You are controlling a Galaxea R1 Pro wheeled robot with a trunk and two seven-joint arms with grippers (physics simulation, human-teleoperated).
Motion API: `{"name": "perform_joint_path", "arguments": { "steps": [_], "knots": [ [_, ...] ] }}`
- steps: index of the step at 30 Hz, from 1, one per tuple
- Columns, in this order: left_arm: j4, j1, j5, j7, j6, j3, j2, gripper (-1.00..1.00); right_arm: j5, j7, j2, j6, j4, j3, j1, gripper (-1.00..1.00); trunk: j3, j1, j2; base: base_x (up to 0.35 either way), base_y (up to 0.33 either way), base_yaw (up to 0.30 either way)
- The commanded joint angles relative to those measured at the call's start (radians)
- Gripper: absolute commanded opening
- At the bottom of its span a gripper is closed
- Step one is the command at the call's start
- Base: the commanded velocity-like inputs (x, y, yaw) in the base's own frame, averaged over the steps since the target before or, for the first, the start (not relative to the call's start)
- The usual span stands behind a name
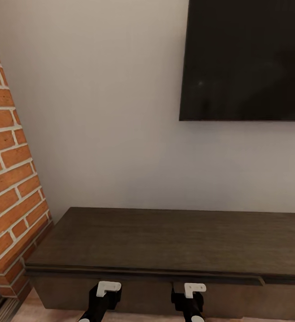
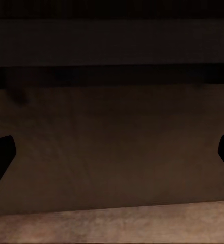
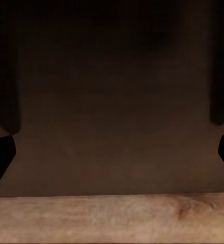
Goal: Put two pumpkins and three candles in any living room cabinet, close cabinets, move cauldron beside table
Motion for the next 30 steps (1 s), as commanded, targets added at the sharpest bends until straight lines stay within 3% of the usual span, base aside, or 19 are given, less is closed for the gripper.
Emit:
{"name": "perform_joint_path", "arguments": {
  "steps": [1,10,30],
  "knots": [
    [0.0,-0.001,0.01,0.007,-0.004,-0.007,0.001,1.0,-0.007,-0.004,0.0,-0.004,0.0,0.008,-0.001,1.0,-0.001,0.0,0.0,0.08,0.0,0.0],
    [0.0,-0.001,0.01,0.007,-0.004,-0.008,0.002,1.0,-0.007,-0.004,0.0,-0.004,0.0,0.008,-0.001,1.0,-0.001,0.0,0.0,-0.043,0.0,0.0],
    [0.0,-0.001,0.01,0.008,-0.004,-0.008,0.002,1.0,-0.009,-0.004,0.001,-0.003,-0.004,0.008,-0.001,1.0,-0.001,0.0,0.0,-0.33,0.0,0.0]
  ]
}}
